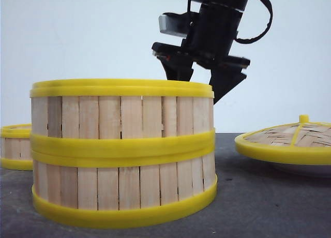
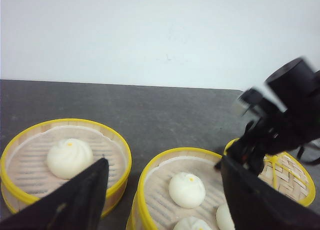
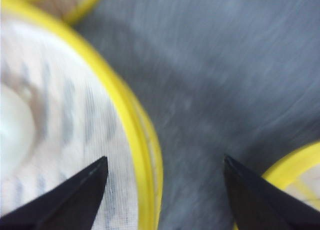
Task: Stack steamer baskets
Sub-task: 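Open the right gripper and raise it away from the stack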
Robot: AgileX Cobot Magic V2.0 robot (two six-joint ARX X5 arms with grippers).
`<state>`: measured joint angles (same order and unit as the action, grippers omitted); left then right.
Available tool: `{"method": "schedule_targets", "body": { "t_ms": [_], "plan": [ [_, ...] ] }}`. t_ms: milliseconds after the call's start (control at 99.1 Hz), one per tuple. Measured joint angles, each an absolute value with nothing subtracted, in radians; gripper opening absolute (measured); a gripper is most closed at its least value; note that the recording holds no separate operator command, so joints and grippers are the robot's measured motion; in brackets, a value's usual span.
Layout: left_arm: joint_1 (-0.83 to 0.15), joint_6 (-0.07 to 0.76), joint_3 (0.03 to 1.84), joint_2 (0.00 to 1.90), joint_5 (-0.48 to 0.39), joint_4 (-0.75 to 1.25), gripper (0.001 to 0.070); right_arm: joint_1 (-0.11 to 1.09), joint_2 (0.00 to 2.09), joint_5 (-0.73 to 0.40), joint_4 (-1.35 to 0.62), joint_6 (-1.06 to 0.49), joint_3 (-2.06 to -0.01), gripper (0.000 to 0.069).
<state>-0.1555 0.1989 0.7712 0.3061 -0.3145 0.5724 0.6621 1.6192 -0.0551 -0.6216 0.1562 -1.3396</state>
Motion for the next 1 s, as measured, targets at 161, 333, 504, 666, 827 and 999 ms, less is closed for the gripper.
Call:
{"method": "schedule_targets", "body": {
  "t_ms": [161,333,504,666,827,999],
  "plan": [
    [-0.155,0.191,0.771,0.308,-0.303,0.572,0.0432,0.662,1.436,-0.057,-0.583,0.14,-1.34,0.0459],
    [-0.155,0.192,0.771,0.371,-0.219,0.586,0.0432,0.67,1.246,-0.13,-0.604,0.113,-1.34,0.0459],
    [-0.155,0.214,0.771,0.508,-0.1,0.541,0.0432,0.7,1.064,-0.196,-0.678,0.097,-1.34,0.0458],
    [-0.152,0.233,0.771,0.669,-0.077,0.418,0.0432,0.735,0.918,-0.234,-0.7,0.093,-1.298,0.0457],
    [-0.117,0.256,0.771,0.873,-0.077,0.33,0.0432,0.78,0.746,-0.283,-0.698,0.101,-1.129,0.0432],
    [-0.06,0.259,0.778,1.063,-0.072,0.258,0.0432,0.797,0.582,-0.29,-0.702,0.132,-0.976,0.0426]
  ]
}}
